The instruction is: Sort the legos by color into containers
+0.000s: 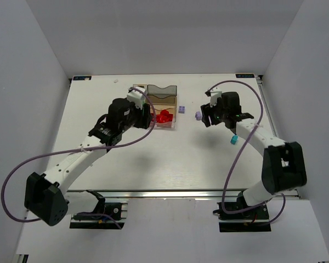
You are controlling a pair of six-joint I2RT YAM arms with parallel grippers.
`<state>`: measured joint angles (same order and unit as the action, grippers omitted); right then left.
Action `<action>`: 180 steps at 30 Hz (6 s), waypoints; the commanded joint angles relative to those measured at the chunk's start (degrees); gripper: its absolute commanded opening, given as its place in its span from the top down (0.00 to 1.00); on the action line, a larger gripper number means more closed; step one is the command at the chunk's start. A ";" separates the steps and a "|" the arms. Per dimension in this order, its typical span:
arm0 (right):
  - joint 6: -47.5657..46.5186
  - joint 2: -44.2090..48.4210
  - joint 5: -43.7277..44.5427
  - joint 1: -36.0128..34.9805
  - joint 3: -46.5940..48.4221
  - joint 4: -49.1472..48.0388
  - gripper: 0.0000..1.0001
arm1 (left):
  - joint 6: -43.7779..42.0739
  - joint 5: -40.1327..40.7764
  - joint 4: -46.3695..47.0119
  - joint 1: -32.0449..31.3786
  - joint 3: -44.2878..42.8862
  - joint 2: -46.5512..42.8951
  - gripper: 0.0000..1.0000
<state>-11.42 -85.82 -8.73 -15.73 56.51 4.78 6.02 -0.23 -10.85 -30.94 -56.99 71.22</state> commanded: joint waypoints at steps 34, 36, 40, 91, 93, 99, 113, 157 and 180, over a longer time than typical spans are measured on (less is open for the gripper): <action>-1.23 -27.57 2.76 -1.94 23.21 1.46 1.00 | -3.47 5.59 6.19 -0.35 2.85 -5.83 0.32; -4.04 -25.63 0.49 -2.73 23.21 1.29 1.00 | -3.39 5.68 6.28 -0.35 2.94 -6.09 0.33; -9.75 -20.71 -4.18 -6.32 24.17 1.03 1.00 | -3.38 5.59 6.63 -0.35 3.03 -6.53 0.33; 17.13 -33.87 15.32 -9.32 39.98 5.24 0.42 | -4.18 8.40 7.34 -0.35 4.17 -7.68 0.32; 17.57 -36.78 13.83 -9.06 43.06 6.38 0.42 | -4.18 8.40 7.42 -0.35 4.17 -7.68 0.32; 19.06 -40.21 11.11 -8.71 44.74 6.56 0.40 | -4.26 8.40 7.42 -0.35 4.17 -7.50 0.32; 23.11 -45.13 5.12 -8.01 48.25 9.55 0.38 | -4.26 8.49 7.42 -0.35 4.17 -7.33 0.32; 13.52 -35.81 0.47 -12.40 44.11 2.16 0.86 | -4.26 8.93 7.78 -0.35 4.52 -8.20 0.32; 7.77 -24.76 -0.67 -11.70 36.41 1.99 0.41 | -4.18 6.92 8.04 -0.35 4.61 -8.56 0.36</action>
<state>0.84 -117.60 -8.45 -28.16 95.57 9.26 1.93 8.12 -4.21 -31.09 -52.95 64.90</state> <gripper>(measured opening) 0.602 0.652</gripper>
